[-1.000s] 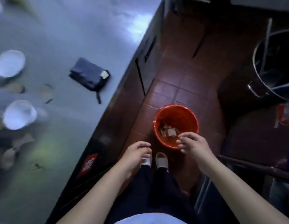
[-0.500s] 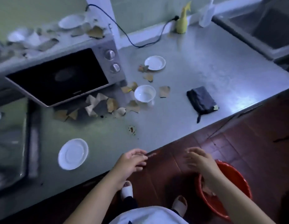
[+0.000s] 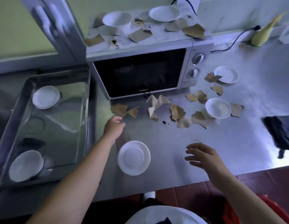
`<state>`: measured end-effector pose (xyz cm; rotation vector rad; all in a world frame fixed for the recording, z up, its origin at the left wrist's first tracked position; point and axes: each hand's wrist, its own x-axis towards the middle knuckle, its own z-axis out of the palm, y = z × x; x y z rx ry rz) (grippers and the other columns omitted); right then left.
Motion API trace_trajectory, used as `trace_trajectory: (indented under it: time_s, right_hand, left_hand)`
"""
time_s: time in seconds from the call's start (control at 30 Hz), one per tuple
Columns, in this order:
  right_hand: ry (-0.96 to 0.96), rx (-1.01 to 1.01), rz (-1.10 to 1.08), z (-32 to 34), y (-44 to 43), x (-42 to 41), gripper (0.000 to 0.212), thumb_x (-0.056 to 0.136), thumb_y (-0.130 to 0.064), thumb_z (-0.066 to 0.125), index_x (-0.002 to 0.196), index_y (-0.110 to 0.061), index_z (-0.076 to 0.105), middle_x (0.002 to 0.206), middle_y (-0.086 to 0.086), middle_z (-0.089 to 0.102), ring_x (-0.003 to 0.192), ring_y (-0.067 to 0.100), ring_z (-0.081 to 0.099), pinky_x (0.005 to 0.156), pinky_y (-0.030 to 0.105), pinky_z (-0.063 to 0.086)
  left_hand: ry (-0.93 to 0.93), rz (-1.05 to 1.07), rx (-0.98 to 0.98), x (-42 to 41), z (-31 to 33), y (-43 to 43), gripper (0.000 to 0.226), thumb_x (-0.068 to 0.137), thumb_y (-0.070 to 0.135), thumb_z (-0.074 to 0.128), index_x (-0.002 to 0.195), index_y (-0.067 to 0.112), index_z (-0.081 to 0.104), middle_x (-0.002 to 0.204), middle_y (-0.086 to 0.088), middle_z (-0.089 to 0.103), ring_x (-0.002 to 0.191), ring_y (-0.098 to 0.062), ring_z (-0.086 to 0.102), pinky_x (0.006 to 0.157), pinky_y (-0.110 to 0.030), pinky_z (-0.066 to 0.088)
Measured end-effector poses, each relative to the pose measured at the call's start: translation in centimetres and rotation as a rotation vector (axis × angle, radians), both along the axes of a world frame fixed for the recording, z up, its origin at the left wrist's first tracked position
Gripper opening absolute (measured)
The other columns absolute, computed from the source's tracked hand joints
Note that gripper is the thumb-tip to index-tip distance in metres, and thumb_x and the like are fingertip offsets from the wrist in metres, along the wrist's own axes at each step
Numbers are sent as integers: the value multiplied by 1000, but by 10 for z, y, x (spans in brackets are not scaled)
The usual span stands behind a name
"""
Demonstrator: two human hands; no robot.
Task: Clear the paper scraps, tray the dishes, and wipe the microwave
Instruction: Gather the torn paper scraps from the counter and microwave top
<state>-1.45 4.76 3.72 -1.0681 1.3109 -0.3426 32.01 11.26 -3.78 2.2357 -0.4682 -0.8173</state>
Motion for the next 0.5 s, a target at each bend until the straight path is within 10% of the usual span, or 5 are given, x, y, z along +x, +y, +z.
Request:
trace_trajectory:
  time_s: [0.33, 0.5]
  right_hand:
    - [97, -3, 13, 3, 4, 69, 13, 94, -1, 60, 98, -5, 72, 98, 16, 72, 90, 35, 72, 88, 47, 54]
    - [130, 5, -11, 0, 3, 75, 14, 95, 0, 59, 98, -4, 72, 98, 17, 72, 89, 35, 72, 88, 47, 55]
  left_hand:
    - [-404, -697, 471, 91, -9, -81, 71, 89, 13, 53, 151, 39, 31, 148, -3, 49, 125, -31, 56, 97, -38, 49]
    - [-439, -691, 509, 99, -7, -84, 21, 83, 17, 68, 99, 25, 57, 108, -5, 66, 95, -29, 64, 75, -31, 46]
